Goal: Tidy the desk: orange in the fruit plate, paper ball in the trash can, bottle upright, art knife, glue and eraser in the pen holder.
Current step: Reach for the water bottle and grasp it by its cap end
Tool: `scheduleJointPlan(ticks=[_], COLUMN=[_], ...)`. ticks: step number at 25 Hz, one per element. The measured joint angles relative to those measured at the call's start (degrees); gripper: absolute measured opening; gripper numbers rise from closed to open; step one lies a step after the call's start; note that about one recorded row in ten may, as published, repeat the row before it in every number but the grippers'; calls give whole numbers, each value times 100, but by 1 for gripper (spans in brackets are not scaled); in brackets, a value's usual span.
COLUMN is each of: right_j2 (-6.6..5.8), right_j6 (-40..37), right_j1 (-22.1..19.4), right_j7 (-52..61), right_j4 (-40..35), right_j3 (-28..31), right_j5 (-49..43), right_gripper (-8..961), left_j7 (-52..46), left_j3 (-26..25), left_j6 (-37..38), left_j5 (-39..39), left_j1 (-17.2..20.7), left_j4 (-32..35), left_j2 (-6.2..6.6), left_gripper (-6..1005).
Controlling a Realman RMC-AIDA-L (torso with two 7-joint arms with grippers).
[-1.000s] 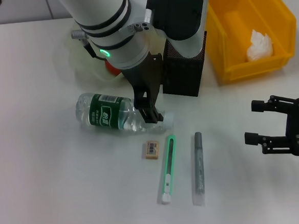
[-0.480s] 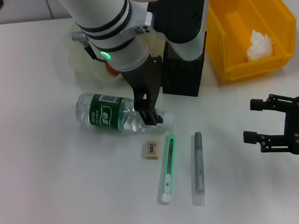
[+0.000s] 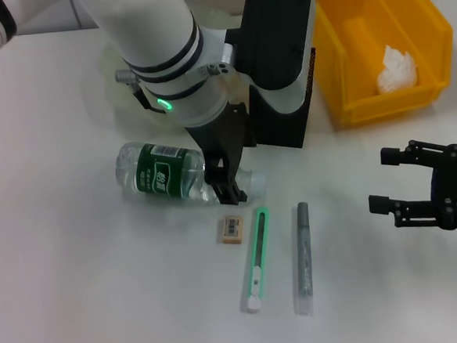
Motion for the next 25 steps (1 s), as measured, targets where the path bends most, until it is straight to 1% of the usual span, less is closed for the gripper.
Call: scheduleJointPlan(ticks=[5,11,21,25], right_j2=[10,14,16,16], right_j6=[93,308,337,337], right_j1=[7,29,81,105], right_j7=[1,1,-14,-27], right_j4=[24,70,130,140], right_j3=[-98,-295,-301,-301], right_j5=[0,-3,-9,-10], right_gripper=[833,833,833,833], left_j7=[26,60,84,140], left_j3=[157,217,368,478], left_j6=[-201,-350,-619,-815], left_j5=[-82,-109,-122,-192], left_j1=[23,27,89,92], left_j4=[-154,-316,-449,-617], left_j2=[0,0,0,0], left_gripper=[782,779,774,772])
